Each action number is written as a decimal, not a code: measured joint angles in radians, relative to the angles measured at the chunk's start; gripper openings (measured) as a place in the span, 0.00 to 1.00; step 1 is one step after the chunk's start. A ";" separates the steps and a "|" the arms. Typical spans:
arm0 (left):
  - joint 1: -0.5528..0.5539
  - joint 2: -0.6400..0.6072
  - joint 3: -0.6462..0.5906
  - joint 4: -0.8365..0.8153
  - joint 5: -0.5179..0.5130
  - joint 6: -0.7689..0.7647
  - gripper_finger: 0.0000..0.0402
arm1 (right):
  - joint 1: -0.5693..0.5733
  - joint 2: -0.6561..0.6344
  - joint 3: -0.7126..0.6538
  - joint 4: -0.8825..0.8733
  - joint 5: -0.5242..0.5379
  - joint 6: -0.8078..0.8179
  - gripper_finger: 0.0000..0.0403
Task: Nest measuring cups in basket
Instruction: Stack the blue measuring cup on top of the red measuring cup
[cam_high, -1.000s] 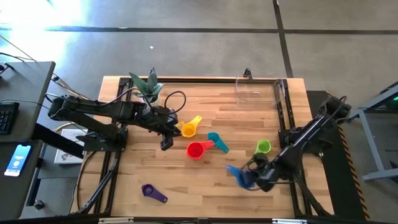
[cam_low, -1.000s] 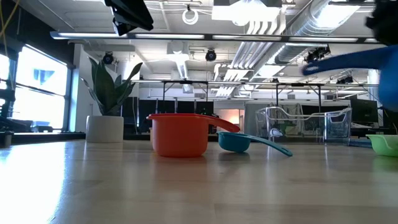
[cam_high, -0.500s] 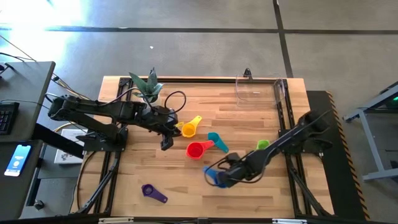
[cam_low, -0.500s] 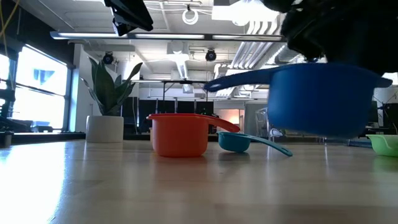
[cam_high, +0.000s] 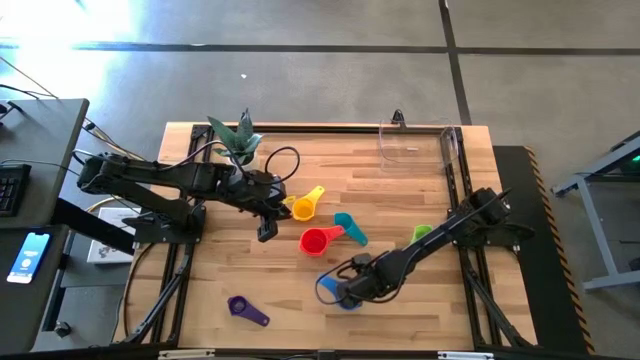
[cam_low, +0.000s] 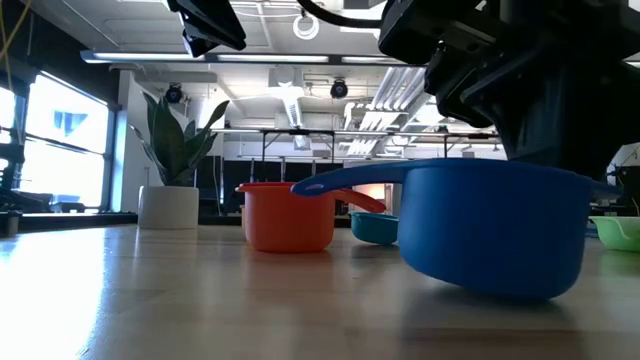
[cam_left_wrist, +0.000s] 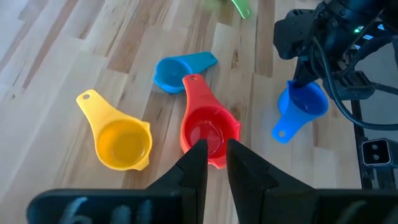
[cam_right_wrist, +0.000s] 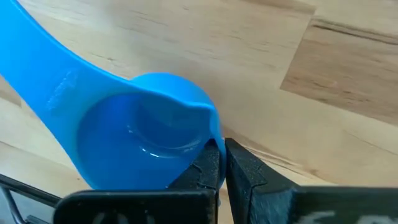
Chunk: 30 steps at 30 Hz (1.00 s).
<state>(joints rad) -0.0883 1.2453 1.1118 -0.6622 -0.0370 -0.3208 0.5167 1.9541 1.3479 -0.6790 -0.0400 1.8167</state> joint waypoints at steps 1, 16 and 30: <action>0.000 0.000 0.000 0.000 0.000 0.001 0.12 | 0.000 0.000 0.000 0.000 -0.002 0.000 0.00; 0.000 0.000 0.000 0.000 0.000 0.005 0.12 | 0.000 0.004 0.022 0.004 -0.014 0.007 0.18; 0.000 0.000 0.000 0.000 0.000 0.017 0.12 | 0.000 0.004 0.170 -0.262 0.005 -0.062 0.21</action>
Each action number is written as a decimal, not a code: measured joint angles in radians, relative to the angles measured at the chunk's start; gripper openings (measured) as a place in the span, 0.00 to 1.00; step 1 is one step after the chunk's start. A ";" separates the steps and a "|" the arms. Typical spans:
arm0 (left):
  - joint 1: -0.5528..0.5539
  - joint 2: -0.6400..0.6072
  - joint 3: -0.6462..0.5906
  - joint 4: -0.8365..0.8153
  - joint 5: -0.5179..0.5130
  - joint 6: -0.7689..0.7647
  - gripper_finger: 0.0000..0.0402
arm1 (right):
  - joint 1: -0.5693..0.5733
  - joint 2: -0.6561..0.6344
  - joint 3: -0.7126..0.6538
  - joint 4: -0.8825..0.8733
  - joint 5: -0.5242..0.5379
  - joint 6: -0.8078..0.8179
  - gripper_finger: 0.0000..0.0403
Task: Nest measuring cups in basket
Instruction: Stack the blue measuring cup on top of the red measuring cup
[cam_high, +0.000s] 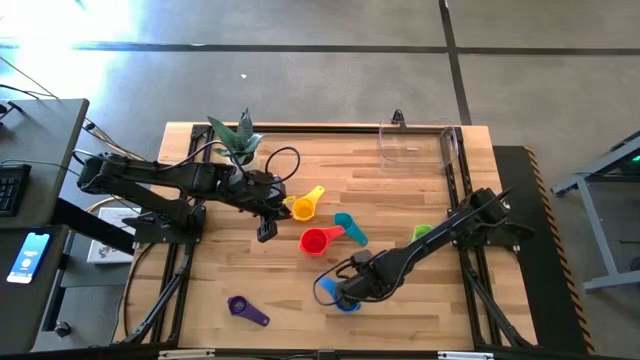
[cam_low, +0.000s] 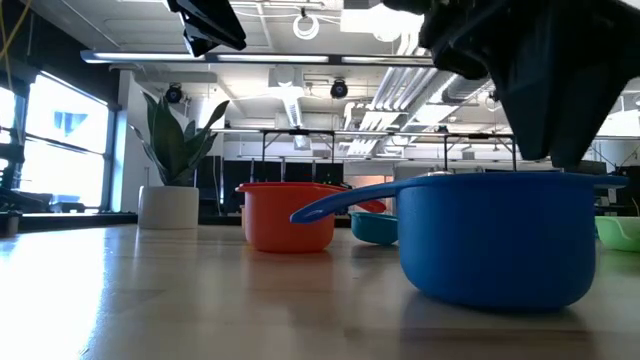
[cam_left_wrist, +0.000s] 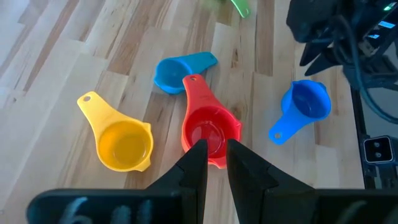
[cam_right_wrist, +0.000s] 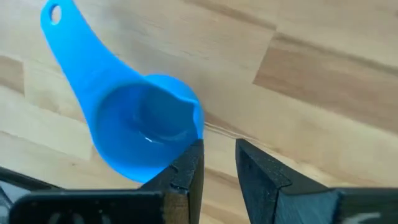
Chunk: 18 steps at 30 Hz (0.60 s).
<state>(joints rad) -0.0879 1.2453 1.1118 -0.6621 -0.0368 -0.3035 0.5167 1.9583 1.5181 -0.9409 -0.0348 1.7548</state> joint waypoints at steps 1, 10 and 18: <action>0.000 0.000 0.000 0.000 0.000 0.000 0.12 | -0.003 0.000 0.015 -0.024 0.007 -0.019 0.21; 0.000 0.000 0.000 0.000 0.000 0.001 0.12 | -0.074 0.000 0.143 -0.105 0.038 -0.553 0.21; 0.000 0.000 0.000 0.000 0.000 -0.011 0.12 | -0.151 0.000 0.164 -0.101 -0.084 -1.201 0.20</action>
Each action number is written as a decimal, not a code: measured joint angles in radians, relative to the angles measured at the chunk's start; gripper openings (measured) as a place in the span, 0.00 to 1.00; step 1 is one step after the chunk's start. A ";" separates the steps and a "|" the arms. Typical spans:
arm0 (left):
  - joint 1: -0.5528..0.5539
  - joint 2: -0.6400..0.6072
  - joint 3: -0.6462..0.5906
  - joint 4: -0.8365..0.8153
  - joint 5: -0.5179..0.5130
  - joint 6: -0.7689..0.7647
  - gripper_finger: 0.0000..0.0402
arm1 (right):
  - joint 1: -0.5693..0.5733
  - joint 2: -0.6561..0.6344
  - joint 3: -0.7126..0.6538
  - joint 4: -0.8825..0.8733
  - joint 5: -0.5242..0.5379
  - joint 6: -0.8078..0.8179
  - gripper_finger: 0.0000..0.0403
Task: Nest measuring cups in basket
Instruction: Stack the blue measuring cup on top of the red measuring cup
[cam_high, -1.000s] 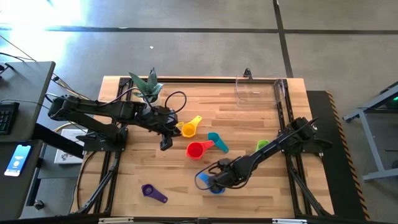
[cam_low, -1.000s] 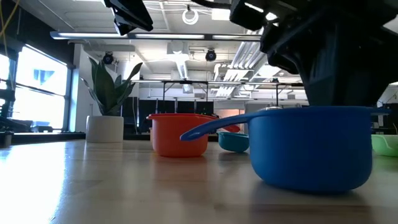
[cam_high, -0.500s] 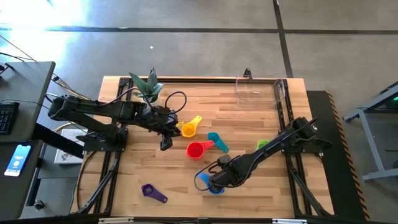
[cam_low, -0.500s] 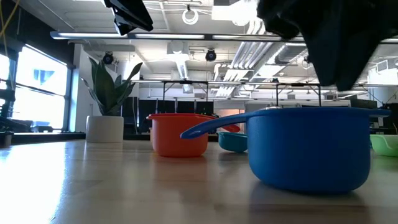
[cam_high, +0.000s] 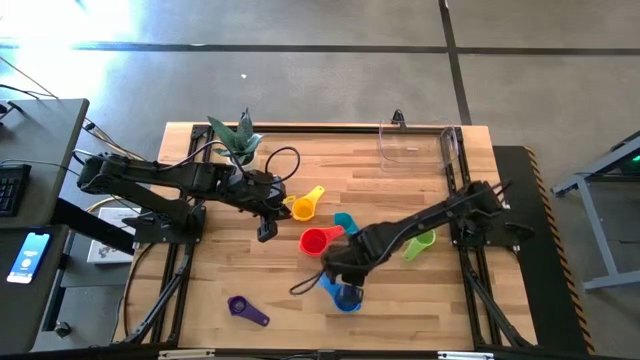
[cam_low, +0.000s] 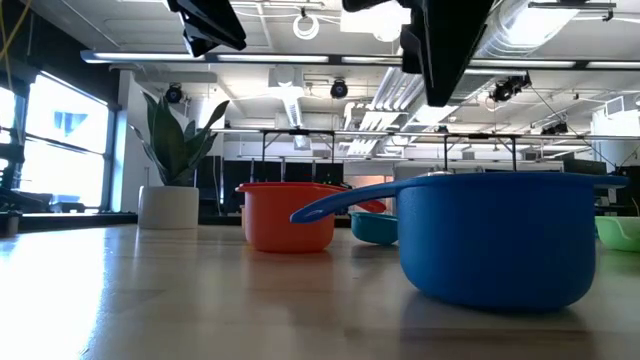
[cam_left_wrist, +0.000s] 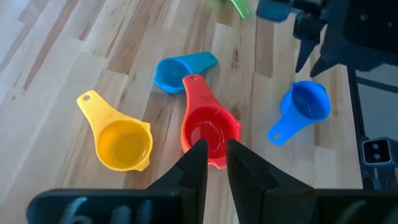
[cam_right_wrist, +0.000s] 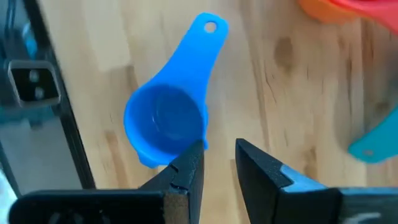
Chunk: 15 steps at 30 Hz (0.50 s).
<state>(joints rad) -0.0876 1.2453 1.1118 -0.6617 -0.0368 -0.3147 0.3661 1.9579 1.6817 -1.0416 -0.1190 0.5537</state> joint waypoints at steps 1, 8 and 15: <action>0.000 0.000 0.000 0.000 0.000 -0.014 0.12 | -0.005 0.000 0.000 0.001 -0.010 -0.045 0.20; 0.000 0.000 0.000 0.000 0.000 -0.101 0.12 | 0.003 0.006 -0.001 0.012 -0.013 -0.209 0.20; 0.000 0.000 0.000 -0.007 0.000 -0.146 0.12 | 0.030 0.042 -0.002 0.062 -0.001 -0.271 0.20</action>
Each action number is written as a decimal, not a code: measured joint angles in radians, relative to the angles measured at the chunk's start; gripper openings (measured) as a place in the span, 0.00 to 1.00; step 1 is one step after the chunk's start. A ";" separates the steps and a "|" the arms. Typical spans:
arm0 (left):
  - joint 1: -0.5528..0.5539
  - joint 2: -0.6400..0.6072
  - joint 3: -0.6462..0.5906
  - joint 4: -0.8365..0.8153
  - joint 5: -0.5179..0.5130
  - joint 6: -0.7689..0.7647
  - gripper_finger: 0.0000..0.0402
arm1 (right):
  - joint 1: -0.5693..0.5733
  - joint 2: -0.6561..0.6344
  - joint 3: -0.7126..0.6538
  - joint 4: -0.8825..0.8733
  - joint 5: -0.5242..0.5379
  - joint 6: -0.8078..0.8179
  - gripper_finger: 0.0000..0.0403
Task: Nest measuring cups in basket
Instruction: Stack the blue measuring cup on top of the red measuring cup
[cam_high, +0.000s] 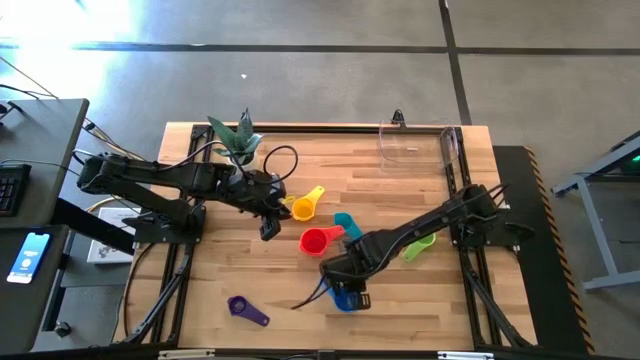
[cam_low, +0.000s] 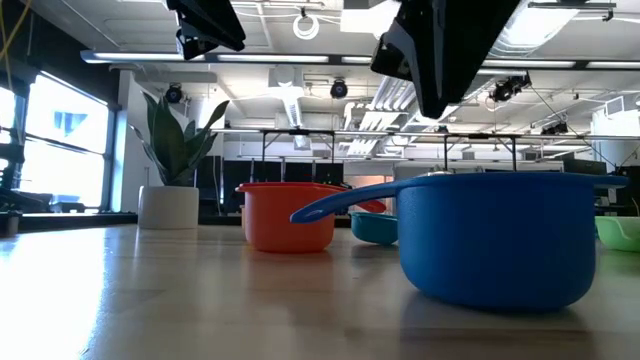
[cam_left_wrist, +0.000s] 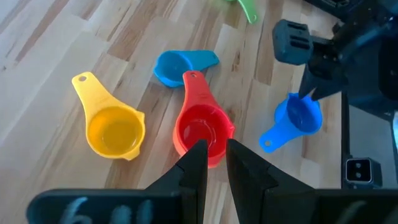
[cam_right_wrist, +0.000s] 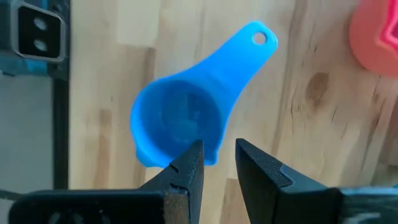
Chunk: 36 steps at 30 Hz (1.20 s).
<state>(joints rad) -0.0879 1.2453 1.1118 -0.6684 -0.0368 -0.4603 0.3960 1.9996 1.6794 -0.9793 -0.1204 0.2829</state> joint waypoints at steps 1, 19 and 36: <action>0.000 0.000 0.000 -0.003 0.000 0.001 0.12 | 0.001 0.008 0.000 -0.001 0.001 -0.005 0.20; 0.000 0.000 0.000 -0.020 0.000 0.005 0.12 | 0.001 0.091 0.000 0.041 -0.051 -0.012 0.20; 0.000 0.000 0.000 -0.025 0.000 0.028 0.12 | 0.001 0.091 -0.066 0.077 -0.057 0.098 0.20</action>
<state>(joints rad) -0.0878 1.2449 1.1122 -0.6930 -0.0372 -0.4324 0.3973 2.0911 1.6131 -0.9018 -0.1772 0.3806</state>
